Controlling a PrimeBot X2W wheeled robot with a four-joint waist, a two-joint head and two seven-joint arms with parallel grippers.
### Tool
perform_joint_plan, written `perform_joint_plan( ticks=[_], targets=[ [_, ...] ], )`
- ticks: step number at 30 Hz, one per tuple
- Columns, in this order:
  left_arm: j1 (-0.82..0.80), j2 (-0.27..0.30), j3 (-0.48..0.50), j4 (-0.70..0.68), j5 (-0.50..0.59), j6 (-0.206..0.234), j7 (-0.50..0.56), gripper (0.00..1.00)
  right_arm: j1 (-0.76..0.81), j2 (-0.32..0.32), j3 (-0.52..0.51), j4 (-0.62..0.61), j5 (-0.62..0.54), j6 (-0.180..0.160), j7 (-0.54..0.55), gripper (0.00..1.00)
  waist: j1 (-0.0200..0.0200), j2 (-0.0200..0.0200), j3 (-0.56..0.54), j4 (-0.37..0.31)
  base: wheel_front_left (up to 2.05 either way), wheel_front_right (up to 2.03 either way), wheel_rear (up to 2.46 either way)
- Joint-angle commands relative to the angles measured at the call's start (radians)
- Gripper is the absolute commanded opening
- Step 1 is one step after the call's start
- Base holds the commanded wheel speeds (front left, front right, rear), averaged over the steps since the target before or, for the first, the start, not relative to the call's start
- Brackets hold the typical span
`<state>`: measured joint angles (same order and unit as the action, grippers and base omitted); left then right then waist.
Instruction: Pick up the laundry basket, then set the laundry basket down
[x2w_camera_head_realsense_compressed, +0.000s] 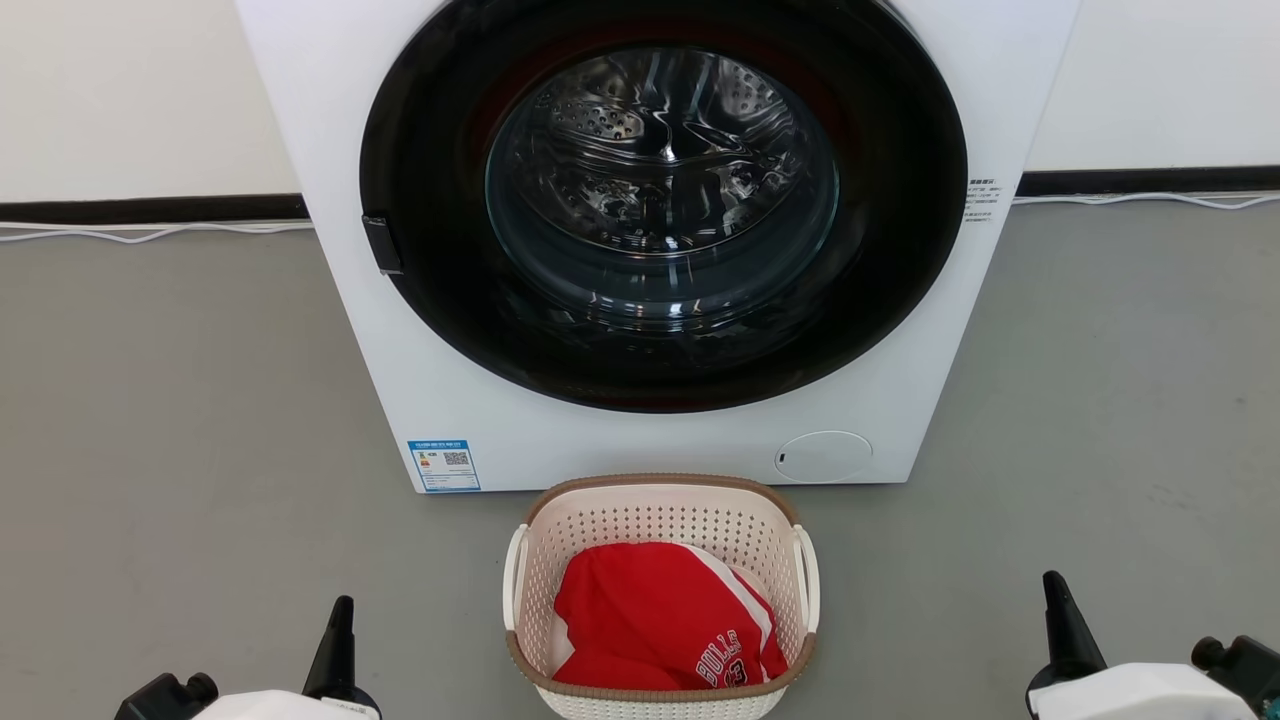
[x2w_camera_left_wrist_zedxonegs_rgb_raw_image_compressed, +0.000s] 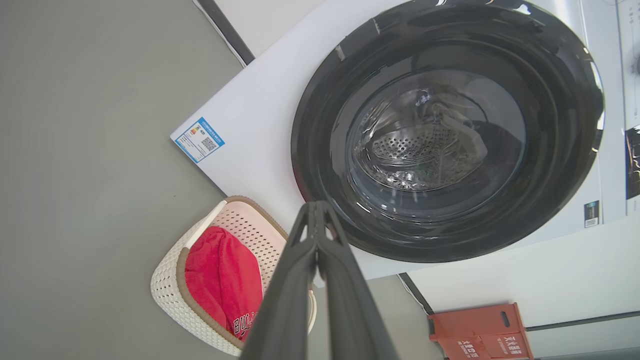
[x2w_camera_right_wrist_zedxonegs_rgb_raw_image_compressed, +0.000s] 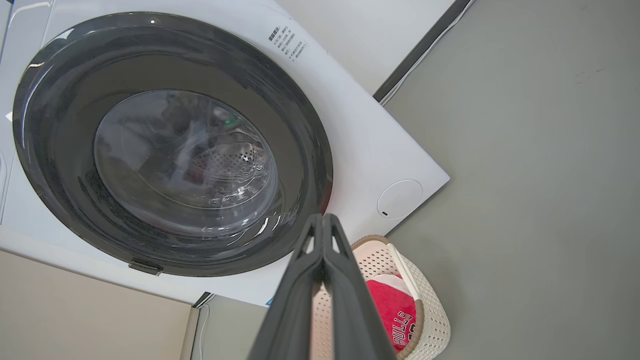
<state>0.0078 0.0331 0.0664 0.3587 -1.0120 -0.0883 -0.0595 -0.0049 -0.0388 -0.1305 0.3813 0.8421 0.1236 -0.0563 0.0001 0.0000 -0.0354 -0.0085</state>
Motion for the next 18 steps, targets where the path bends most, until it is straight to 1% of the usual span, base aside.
perform_joint_plan(
  ticks=[1,18],
  targets=[
    [-0.055,0.009,0.022,-0.031,-0.033,-0.012,0.011,0.0,-0.06,-0.008,0.01,-0.036,0.042,0.004,0.011,0.0,-0.0001,0.0,0.001,0.0,0.0,0.0,0.0],
    [-0.073,0.012,0.029,-0.055,-0.197,-0.021,0.058,0.0,-0.072,-0.009,0.012,-0.065,0.253,0.005,0.057,0.0,0.0,0.0,0.012,0.003,0.0,0.0,0.0]
  ],
)
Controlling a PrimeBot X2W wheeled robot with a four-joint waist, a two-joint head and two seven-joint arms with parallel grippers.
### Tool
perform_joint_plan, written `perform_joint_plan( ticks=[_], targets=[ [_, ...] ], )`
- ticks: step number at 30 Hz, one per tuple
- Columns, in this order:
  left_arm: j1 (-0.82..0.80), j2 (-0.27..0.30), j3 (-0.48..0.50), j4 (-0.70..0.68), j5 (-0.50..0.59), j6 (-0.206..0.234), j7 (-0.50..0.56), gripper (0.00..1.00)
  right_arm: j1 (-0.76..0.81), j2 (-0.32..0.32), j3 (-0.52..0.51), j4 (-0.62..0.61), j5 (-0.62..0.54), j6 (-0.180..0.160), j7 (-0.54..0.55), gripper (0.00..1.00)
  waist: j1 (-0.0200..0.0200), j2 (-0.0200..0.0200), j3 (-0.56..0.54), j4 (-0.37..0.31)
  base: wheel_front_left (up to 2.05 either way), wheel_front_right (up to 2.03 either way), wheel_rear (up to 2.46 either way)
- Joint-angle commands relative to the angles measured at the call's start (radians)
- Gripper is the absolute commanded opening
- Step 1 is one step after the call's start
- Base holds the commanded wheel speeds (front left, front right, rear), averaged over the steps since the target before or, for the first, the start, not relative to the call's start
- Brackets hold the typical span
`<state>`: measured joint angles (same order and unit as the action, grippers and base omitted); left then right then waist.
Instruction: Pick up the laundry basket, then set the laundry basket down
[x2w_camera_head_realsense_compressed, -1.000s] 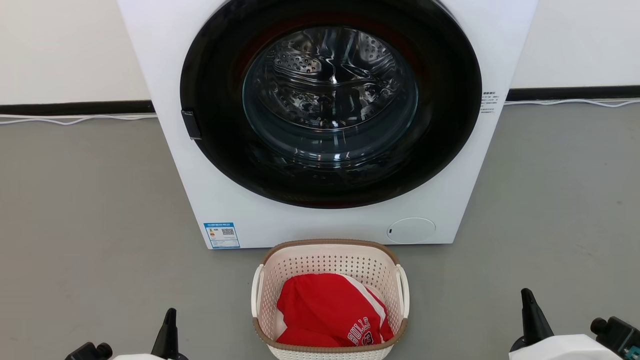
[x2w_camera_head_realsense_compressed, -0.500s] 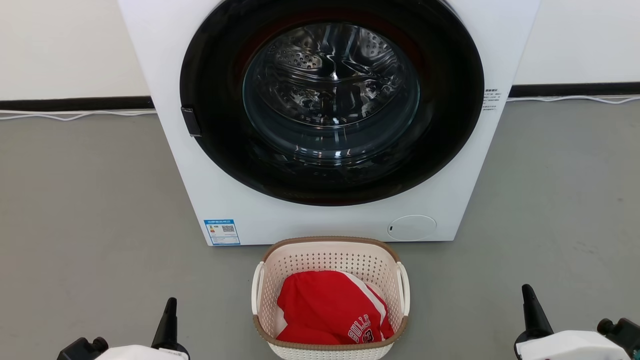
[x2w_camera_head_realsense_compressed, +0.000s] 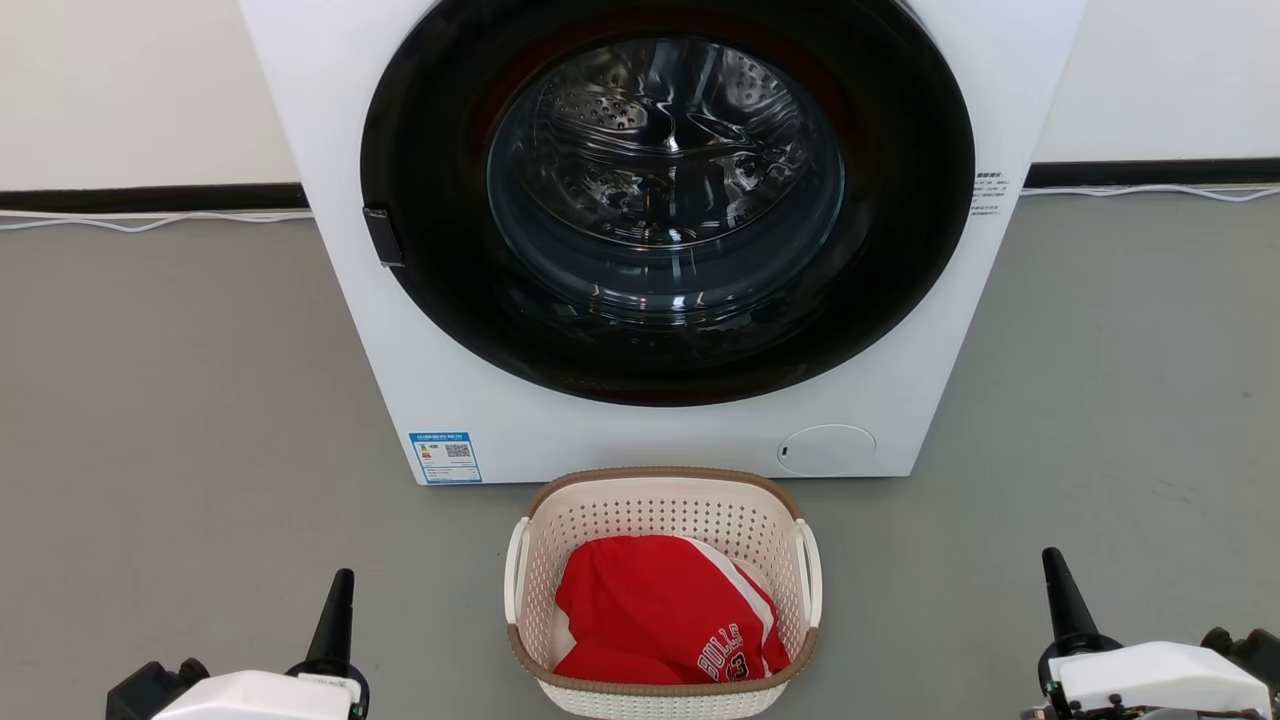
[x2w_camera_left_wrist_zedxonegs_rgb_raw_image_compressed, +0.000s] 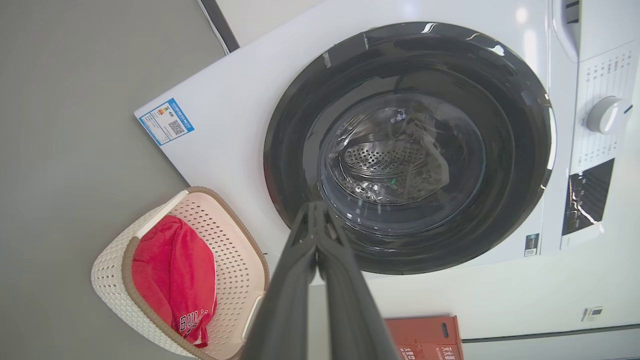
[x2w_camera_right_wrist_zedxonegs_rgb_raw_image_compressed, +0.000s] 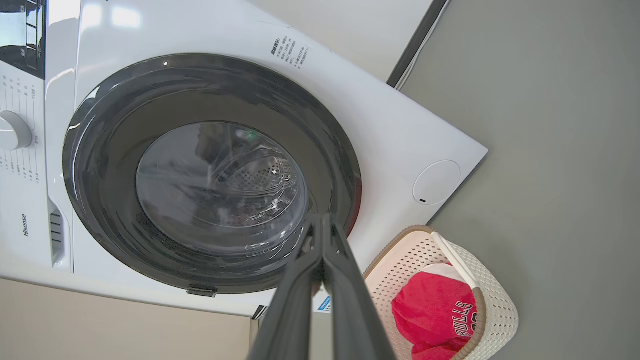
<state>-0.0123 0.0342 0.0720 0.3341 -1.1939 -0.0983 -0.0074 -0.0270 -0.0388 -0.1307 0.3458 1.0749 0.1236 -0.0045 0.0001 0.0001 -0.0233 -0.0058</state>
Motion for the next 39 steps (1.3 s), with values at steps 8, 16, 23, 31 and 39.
perform_joint_plan(
  ticks=[8,16,23,31,39],
  targets=[
    [-0.062,0.012,0.027,-0.042,-0.097,-0.015,0.03,0.0,-0.057,-0.01,0.013,-0.045,0.126,0.005,0.028,0.0,0.0,-0.0001,0.005,0.001,0.0,0.0,0.0],
    [-0.07,0.013,0.031,-0.054,-0.179,-0.02,0.053,0.0,-0.063,-0.01,0.014,-0.059,0.231,0.006,0.051,0.0,0.0,-0.0001,0.011,0.002,0.0,0.0,0.0],
    [-0.078,0.014,0.034,-0.065,-0.251,-0.024,0.074,0.0,-0.068,-0.011,0.015,-0.072,0.323,0.006,0.071,0.0,0.0,-0.0001,0.016,0.003,0.0,0.0,0.0],
    [-0.087,0.015,0.038,-0.077,-0.333,-0.028,0.097,0.0,-0.075,-0.011,0.016,-0.087,0.429,0.007,0.094,0.0,0.0,-0.0001,0.021,0.005,0.0,0.0,0.0],
    [-0.096,0.016,0.042,-0.089,-0.415,-0.032,0.121,0.0,-0.081,-0.011,0.017,-0.101,0.534,0.007,0.117,0.0,0.0,-0.0001,0.026,0.006,0.0,0.0,0.0]
  ],
)
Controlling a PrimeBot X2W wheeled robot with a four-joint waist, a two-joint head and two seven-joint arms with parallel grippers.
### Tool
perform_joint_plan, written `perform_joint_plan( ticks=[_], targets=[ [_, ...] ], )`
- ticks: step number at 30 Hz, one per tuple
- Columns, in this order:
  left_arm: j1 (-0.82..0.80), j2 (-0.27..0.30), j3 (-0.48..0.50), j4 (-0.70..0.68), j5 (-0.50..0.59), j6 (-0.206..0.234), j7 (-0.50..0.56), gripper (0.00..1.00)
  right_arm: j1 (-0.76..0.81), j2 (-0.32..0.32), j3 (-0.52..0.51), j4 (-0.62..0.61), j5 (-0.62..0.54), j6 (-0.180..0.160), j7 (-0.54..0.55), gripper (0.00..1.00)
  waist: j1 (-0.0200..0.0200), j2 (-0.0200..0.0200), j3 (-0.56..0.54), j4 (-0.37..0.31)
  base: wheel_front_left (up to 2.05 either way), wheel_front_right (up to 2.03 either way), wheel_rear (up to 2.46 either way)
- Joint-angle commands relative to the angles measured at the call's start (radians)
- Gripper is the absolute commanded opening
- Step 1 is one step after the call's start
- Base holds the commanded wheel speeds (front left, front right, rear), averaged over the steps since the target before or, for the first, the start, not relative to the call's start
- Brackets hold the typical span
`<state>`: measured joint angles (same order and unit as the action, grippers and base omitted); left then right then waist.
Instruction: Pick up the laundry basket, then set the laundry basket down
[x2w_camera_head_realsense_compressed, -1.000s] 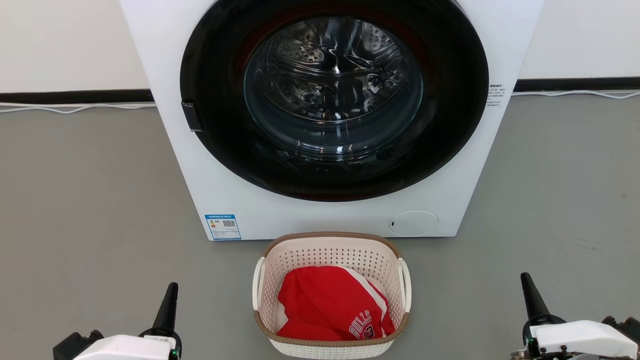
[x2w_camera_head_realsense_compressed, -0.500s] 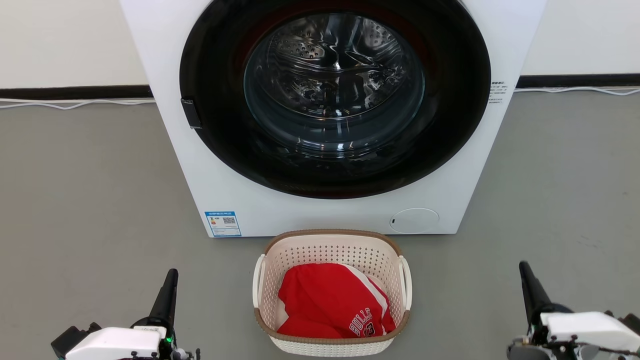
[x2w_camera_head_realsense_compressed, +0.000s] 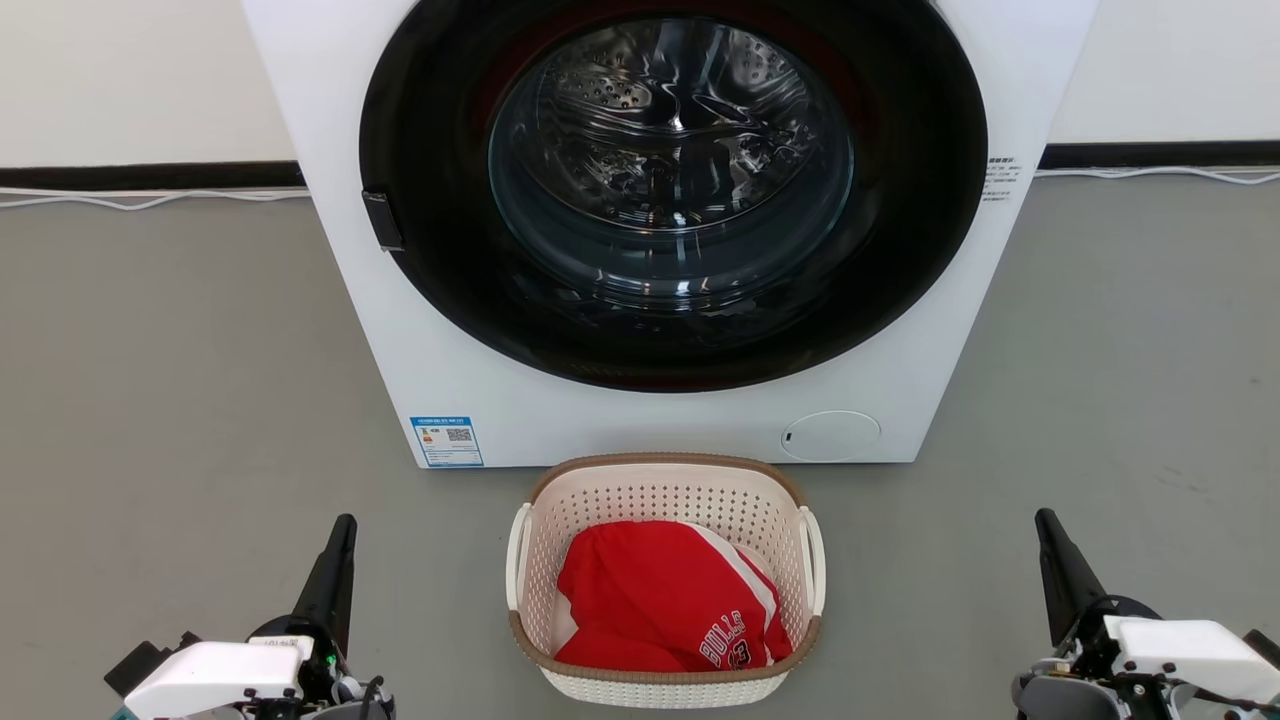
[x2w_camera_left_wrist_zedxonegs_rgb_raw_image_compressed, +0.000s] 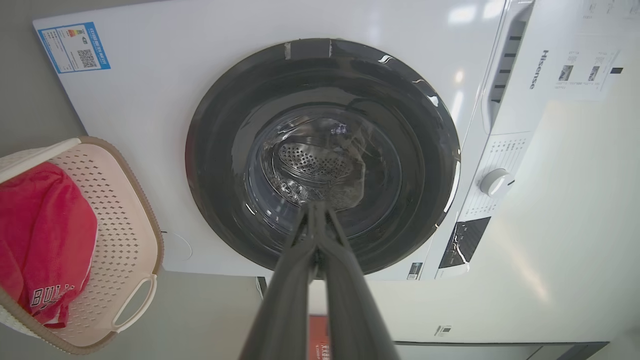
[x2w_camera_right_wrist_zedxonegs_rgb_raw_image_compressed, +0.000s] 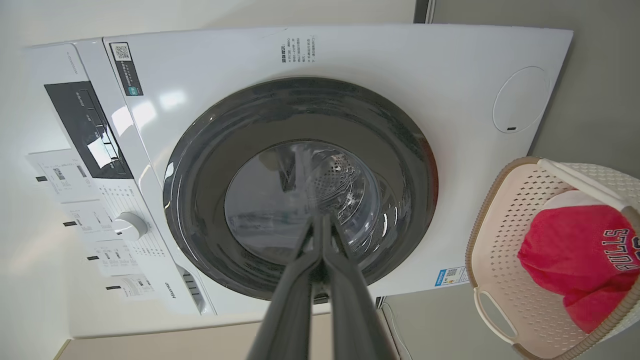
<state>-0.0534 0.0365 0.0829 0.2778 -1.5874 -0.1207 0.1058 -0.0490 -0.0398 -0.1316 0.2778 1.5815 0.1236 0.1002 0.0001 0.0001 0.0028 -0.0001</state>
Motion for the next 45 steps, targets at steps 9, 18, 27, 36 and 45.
perform_joint_plan(
  ticks=[9,18,27,36,45],
  targets=[
    [-0.055,0.014,0.031,-0.032,-0.021,-0.01,0.008,0.0,-0.059,-0.01,0.018,-0.033,0.028,0.007,0.013,0.0,0.0,-0.0001,0.0,0.0,0.0,0.0,0.0],
    [-0.055,0.014,0.031,-0.032,-0.021,-0.01,0.008,0.0,-0.059,-0.01,0.018,-0.033,0.028,0.007,0.013,0.0,0.0,-0.0001,0.0,0.0,0.0,0.0,0.0],
    [-0.055,0.014,0.031,-0.032,-0.021,-0.01,0.007,0.0,-0.059,-0.01,0.018,-0.033,0.028,0.007,0.013,0.0,0.0,-0.0001,0.0,0.0,0.0,0.0,0.0],
    [-0.055,0.014,0.031,-0.032,-0.021,-0.01,0.007,0.0,-0.059,-0.01,0.018,-0.033,0.028,0.007,0.013,0.0,0.0,-0.0001,0.0,0.0,0.0,0.0,0.0],
    [-0.055,0.014,0.031,-0.032,-0.021,-0.01,0.007,0.0,-0.059,-0.01,0.018,-0.033,0.028,0.007,0.013,0.0,0.0,-0.0001,0.0,0.0,0.0,0.0,0.0]
  ],
)
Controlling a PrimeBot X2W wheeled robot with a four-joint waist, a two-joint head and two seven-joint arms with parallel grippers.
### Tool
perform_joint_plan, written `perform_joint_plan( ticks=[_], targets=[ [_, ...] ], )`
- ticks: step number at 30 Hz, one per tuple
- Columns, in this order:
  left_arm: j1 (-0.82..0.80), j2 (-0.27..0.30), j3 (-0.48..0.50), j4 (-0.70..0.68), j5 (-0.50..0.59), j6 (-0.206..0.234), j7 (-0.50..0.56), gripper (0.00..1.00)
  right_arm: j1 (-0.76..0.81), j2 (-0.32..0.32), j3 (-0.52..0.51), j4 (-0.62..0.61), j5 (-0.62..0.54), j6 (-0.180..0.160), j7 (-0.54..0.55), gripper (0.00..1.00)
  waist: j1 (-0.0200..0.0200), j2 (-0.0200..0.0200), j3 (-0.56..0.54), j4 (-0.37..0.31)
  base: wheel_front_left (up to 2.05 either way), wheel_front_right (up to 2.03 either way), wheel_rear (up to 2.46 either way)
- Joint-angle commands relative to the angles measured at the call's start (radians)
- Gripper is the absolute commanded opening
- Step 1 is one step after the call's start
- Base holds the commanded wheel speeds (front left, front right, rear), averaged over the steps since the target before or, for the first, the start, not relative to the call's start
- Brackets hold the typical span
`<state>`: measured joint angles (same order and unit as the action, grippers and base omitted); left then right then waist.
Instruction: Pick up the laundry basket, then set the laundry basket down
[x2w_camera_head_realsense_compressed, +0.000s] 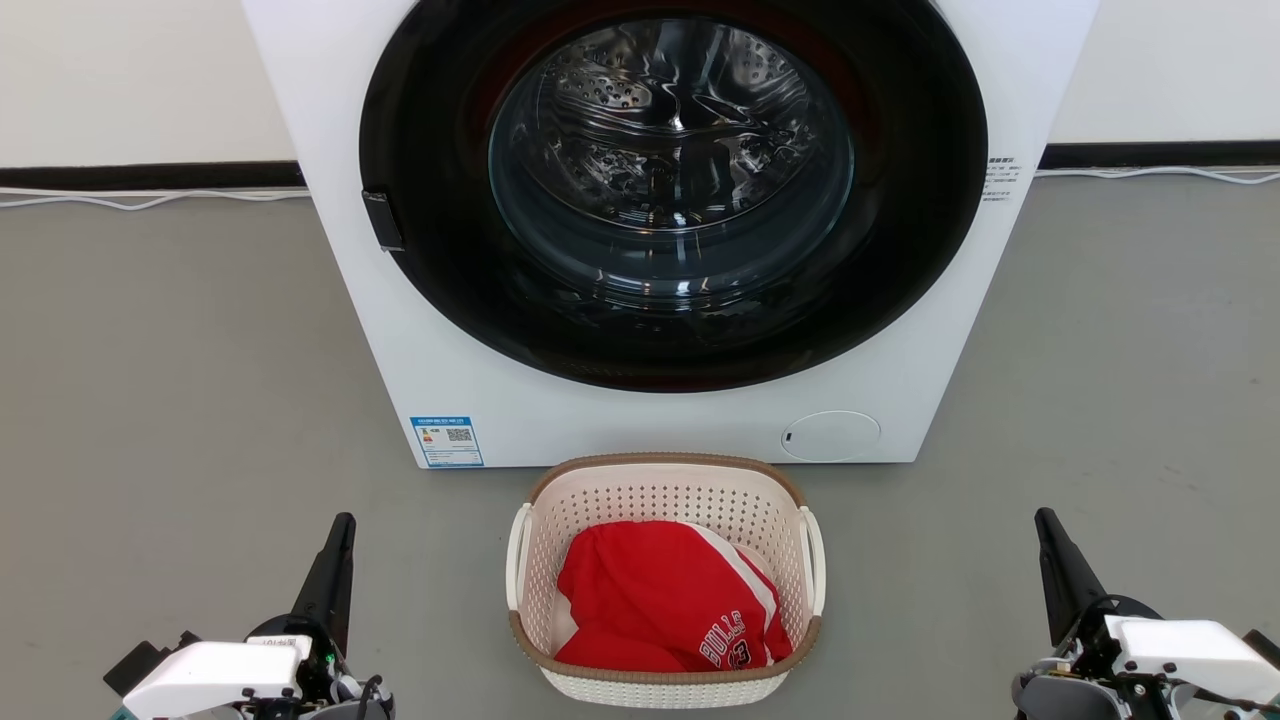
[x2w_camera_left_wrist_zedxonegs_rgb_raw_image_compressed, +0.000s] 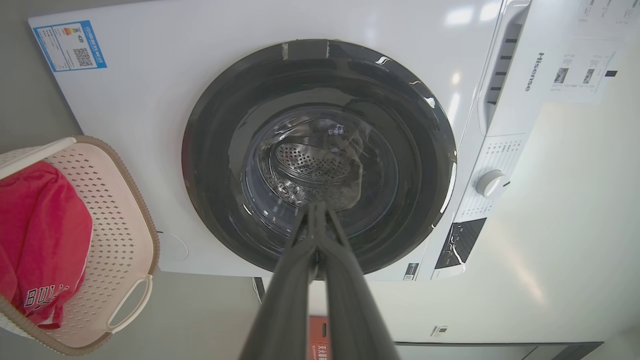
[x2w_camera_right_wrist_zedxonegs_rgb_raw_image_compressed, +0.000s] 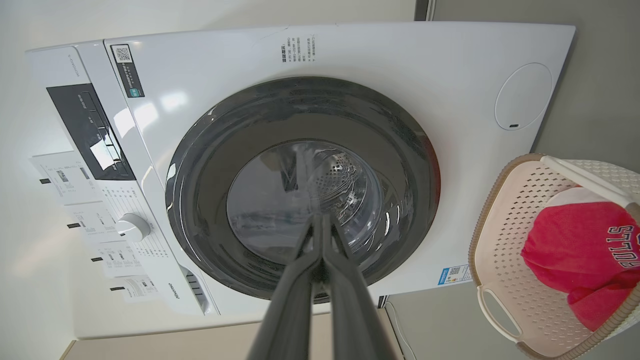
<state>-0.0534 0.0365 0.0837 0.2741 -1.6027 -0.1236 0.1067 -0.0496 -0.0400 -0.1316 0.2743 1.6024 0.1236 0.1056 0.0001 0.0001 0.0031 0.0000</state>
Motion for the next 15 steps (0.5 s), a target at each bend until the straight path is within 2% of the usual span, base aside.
perform_joint_plan(
  ticks=[1,15],
  targets=[
    [-0.055,0.014,0.03,-0.029,-0.006,-0.007,0.006,0.0,-0.058,-0.01,0.018,-0.03,0.007,0.007,0.007,0.0,0.0,-0.0001,0.0,0.0,0.0,0.0,0.0],
    [-0.055,0.014,0.03,-0.029,-0.006,-0.007,0.006,0.0,-0.058,-0.01,0.018,-0.03,0.007,0.007,0.007,0.0,0.0,-0.0001,0.0,0.0,0.0,0.0,0.0]
  ],
)
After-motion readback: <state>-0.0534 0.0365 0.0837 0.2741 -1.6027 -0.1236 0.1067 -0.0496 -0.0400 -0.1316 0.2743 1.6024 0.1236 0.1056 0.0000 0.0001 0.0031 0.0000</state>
